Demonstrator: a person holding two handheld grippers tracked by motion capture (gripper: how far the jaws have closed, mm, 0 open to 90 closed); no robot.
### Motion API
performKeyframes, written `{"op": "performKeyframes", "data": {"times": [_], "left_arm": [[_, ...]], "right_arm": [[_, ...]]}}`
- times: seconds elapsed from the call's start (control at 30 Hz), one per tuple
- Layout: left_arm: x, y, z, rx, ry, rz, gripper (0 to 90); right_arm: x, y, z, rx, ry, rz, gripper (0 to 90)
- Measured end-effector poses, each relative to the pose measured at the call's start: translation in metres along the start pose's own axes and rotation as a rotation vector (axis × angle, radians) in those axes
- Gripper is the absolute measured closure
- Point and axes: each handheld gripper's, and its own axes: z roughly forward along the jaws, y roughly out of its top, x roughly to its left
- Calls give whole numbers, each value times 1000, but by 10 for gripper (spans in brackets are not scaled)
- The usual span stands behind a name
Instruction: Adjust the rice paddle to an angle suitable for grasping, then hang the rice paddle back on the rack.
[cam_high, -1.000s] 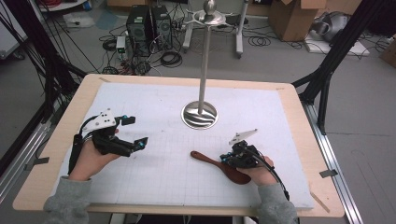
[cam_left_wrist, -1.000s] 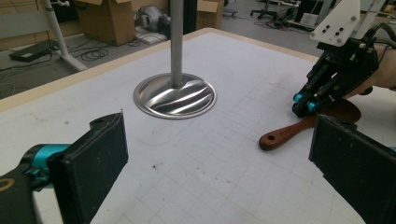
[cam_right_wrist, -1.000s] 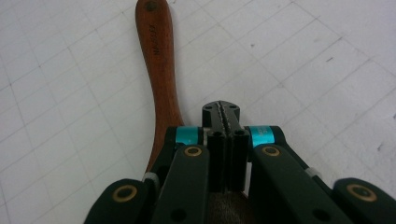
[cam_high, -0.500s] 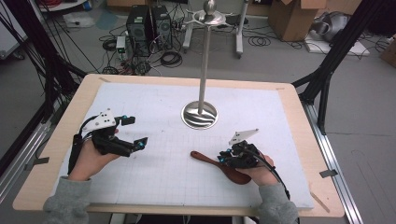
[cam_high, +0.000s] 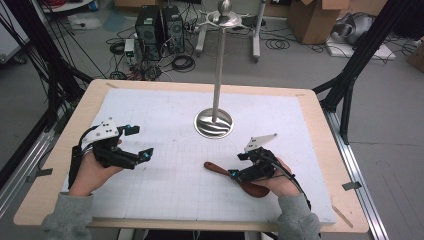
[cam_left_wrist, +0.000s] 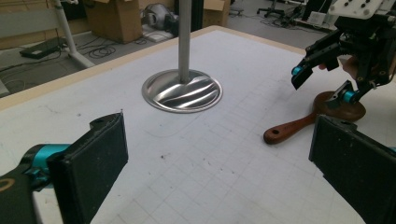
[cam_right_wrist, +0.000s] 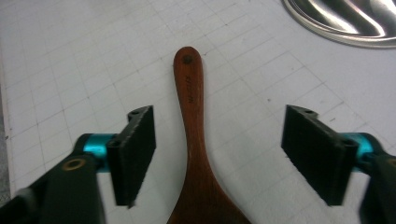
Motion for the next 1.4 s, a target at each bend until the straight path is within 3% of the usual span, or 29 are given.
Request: {"op": "performKeyframes", "data": {"times": [0.17, 0.33, 0.57, 0.7, 0.93, 1.4], "left_arm": [[-1, -2, -5, 7, 11, -2, 50], [0, -5, -13, 7, 29, -5, 49], [5, -9, -26, -5, 60, -23, 49], [9, -13, -29, 4, 76, -35, 50], [6, -13, -32, 2, 76, -29, 50], [5, -13, -31, 1, 73, -30, 50]], "right_arm": [[0, 2, 5, 29, 46, -29, 150], [-2, 6, 10, 71, 41, -24, 130], [-2, 11, 12, 107, 72, -62, 145], [-2, 15, 16, 131, 67, -79, 146], [-2, 14, 24, 185, 59, -83, 147], [-5, 12, 26, 218, 74, -103, 235]]}}
